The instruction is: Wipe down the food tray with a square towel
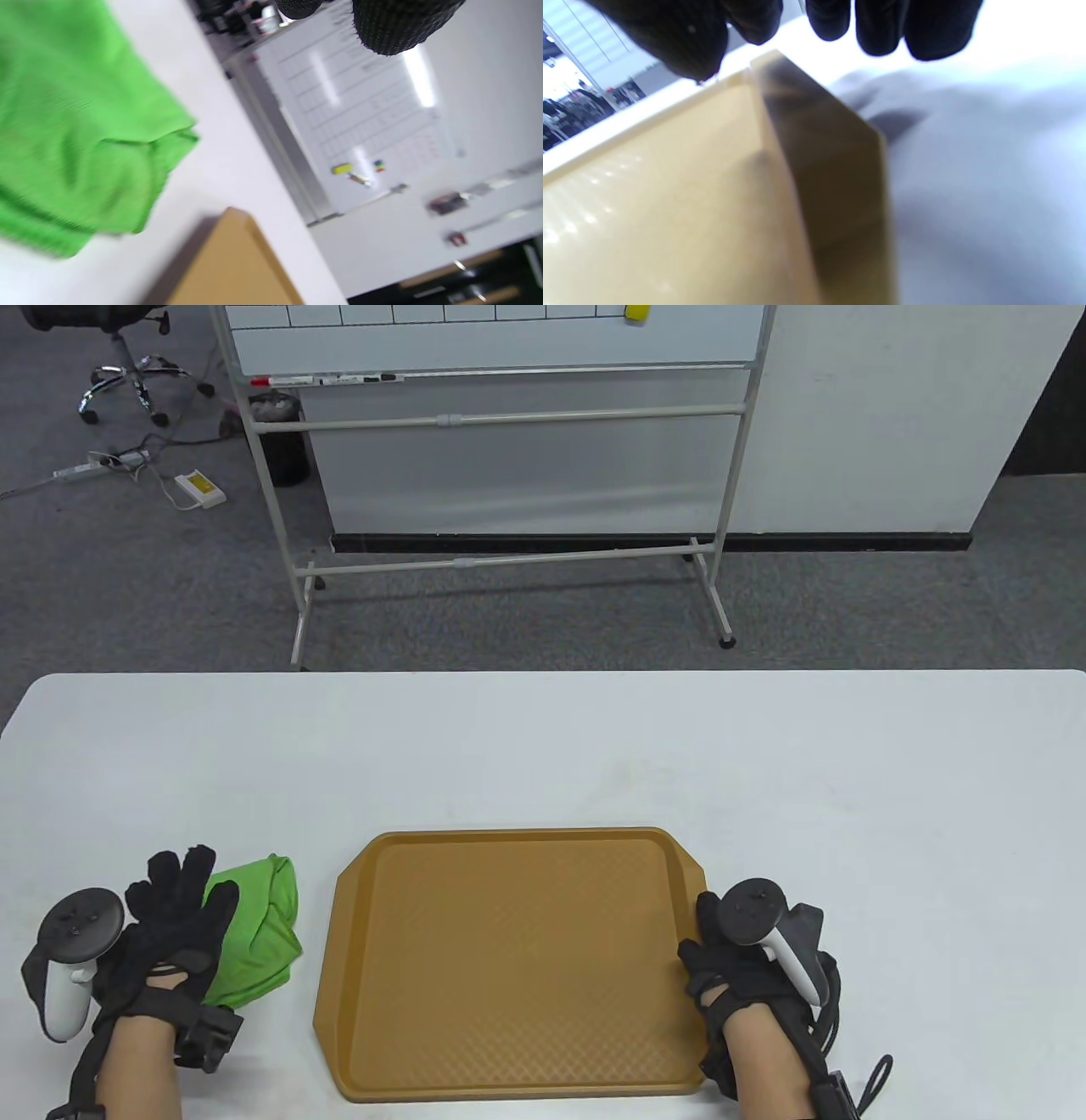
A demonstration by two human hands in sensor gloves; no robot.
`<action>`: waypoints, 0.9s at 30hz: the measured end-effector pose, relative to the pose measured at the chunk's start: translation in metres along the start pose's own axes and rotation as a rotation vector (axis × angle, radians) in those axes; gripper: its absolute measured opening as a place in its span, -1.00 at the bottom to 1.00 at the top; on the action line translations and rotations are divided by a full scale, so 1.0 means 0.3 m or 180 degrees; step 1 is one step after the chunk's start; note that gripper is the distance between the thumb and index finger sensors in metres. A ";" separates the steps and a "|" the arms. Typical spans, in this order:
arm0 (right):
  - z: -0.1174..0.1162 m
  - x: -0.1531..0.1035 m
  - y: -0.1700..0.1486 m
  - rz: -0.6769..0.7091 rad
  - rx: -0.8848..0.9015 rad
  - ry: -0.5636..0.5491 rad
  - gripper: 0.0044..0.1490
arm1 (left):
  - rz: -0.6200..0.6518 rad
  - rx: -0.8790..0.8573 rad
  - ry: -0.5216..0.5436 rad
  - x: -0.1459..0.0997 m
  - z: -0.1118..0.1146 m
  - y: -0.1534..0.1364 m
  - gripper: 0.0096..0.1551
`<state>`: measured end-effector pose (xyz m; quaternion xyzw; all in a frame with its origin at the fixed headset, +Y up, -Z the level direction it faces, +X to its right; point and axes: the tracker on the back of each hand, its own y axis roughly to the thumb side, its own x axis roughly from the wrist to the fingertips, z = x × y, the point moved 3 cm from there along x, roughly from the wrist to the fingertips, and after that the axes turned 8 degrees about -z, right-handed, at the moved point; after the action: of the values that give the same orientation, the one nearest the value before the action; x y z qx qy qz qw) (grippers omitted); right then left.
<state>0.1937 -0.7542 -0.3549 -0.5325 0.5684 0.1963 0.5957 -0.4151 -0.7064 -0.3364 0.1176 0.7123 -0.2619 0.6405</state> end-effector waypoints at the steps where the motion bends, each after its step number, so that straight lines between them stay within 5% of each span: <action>1: 0.011 -0.011 0.013 0.0092 0.0036 -0.0083 -0.08 | 0.0163 0.0054 0.0051 -0.010 0.003 0.026 -0.08; 6: 0.040 -0.083 0.123 0.1079 0.0328 -0.0381 -0.08 | 0.1148 0.0458 0.0006 -0.065 0.093 0.185 -0.09; 14: 0.005 -0.201 0.287 0.2542 0.0314 -0.0468 -0.11 | 0.2040 0.1189 -0.0419 -0.155 0.334 0.331 -0.04; 27: -0.096 -0.301 0.409 0.3114 -0.0333 -0.0315 -0.13 | 0.2453 0.2262 -0.1541 -0.207 0.621 0.323 0.00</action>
<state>0.0523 -0.7017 -0.3190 -0.2225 0.7122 0.5062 0.4324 -0.1985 -0.7126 -0.3053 0.5133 0.3195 -0.2523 0.7555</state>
